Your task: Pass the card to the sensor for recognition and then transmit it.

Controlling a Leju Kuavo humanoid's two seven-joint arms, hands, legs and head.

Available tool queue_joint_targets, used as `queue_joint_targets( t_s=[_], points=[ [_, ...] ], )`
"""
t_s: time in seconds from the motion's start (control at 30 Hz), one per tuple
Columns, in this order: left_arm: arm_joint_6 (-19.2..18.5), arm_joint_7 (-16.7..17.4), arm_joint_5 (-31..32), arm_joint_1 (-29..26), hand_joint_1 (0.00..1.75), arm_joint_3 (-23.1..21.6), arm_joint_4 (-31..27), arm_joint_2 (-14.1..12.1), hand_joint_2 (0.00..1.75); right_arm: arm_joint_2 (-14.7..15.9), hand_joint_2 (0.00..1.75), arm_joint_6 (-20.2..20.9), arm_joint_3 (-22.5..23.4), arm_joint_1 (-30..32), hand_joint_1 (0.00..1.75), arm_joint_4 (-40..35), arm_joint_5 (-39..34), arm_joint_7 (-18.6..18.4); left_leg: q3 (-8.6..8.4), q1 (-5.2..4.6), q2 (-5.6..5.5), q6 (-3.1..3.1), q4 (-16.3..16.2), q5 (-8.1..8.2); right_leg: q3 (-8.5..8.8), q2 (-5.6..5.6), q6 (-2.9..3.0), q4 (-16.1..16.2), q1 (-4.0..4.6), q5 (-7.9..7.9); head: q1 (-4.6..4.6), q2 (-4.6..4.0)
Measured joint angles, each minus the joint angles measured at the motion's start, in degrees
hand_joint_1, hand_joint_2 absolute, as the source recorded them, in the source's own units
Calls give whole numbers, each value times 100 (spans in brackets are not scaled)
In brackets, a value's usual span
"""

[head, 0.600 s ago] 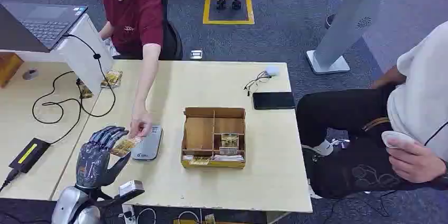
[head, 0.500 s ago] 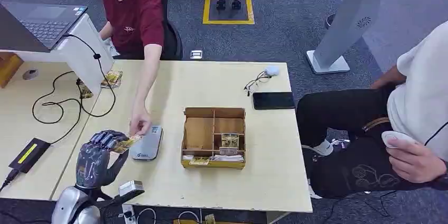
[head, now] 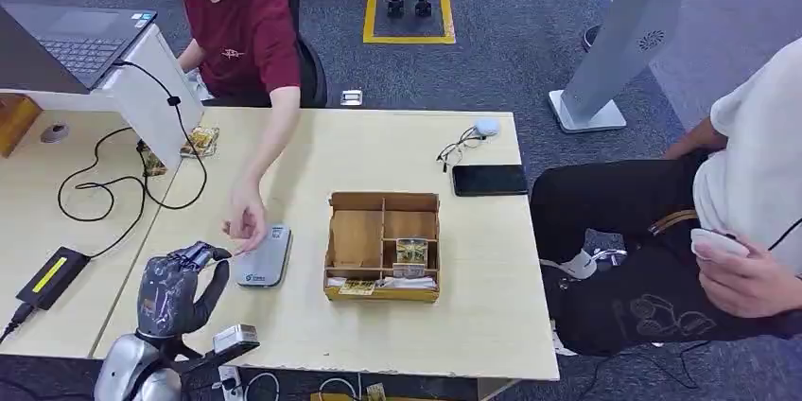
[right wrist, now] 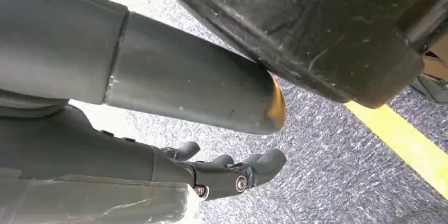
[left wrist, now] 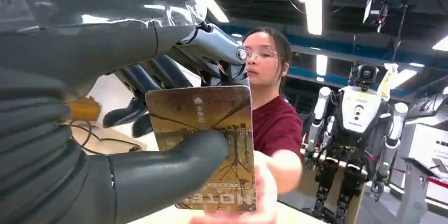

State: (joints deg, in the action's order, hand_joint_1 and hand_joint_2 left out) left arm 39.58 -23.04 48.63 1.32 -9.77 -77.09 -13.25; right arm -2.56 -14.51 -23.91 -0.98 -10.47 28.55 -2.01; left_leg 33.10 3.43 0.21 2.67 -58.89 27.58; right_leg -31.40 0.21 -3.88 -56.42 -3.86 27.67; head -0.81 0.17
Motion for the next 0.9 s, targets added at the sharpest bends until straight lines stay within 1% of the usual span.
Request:
queue_joint_targets(
  t_s=[0.2,0.3,0.33,0.37,0.43,0.47,0.5,0.57,0.63,0.67,0.77,0.9],
  points=[
    [0,-7,-55,-10,175,0,-7,13,175,0,0,0,-20,0,0,0,0,2,0,0,0,0,0,0,0,0,0,0,0,0,0,0],
    [-13,-44,-279,-12,175,0,-50,30,175,0,0,-7,-22,1,0,0,-2,9,0,0,0,0,0,0,0,0,0,0,0,0,0,0],
    [-213,-9,-585,-6,175,0,-79,50,175,0,0,-18,-22,1,0,0,-13,9,-1,0,-1,0,0,0,0,-1,0,0,0,0,0,0],
    [-570,77,-975,-3,175,0,-114,77,175,-4,0,-26,-22,1,0,0,-17,2,-2,0,-1,0,0,0,-2,-1,0,0,0,0,-2,0],
    [-1661,344,-2037,13,175,0,-197,162,175,-17,0,-64,-20,3,0,0,-17,-26,-2,0,-1,0,0,-1,-2,-1,0,0,0,0,-2,0],
    [-2142,552,-2576,25,175,4,-223,231,175,-22,0,-98,-20,4,0,0,-17,-39,-1,0,-1,0,0,-1,-1,-1,0,0,0,0,-2,0],
    [-2445,645,-2917,29,175,9,-258,287,175,-28,0,-116,-20,4,0,2,-17,-48,-1,0,0,0,0,-1,-1,0,0,0,0,-1,0,0],
    [-2722,783,-3280,58,175,13,-310,363,175,-33,0,-138,-20,7,0,2,-15,-61,-1,0,0,0,0,-1,-1,0,0,0,0,-1,2,0],
    [-3037,1078,-3682,103,175,28,-310,398,175,-37,0,-158,-20,6,0,2,2,-81,-2,0,0,0,0,-1,-2,0,0,0,0,-1,0,0],
    [-3154,1300,-3883,127,175,35,-308,409,175,-42,0,-173,-20,6,0,2,2,-92,-2,0,0,0,0,-1,-3,0,0,0,0,-1,-2,0],
    [-3252,1575,-4067,239,175,37,-273,433,175,-50,0,-214,-20,6,0,2,2,-120,-1,0,-1,1,0,-1,-3,-1,0,-3,0,0,-2,0],
    [-3303,1620,-4131,356,175,37,-199,439,175,-63,0,-219,-20,7,0,2,4,-142,-1,0,0,1,0,-1,-4,1,0,-3,0,0,0,0]
  ],
)
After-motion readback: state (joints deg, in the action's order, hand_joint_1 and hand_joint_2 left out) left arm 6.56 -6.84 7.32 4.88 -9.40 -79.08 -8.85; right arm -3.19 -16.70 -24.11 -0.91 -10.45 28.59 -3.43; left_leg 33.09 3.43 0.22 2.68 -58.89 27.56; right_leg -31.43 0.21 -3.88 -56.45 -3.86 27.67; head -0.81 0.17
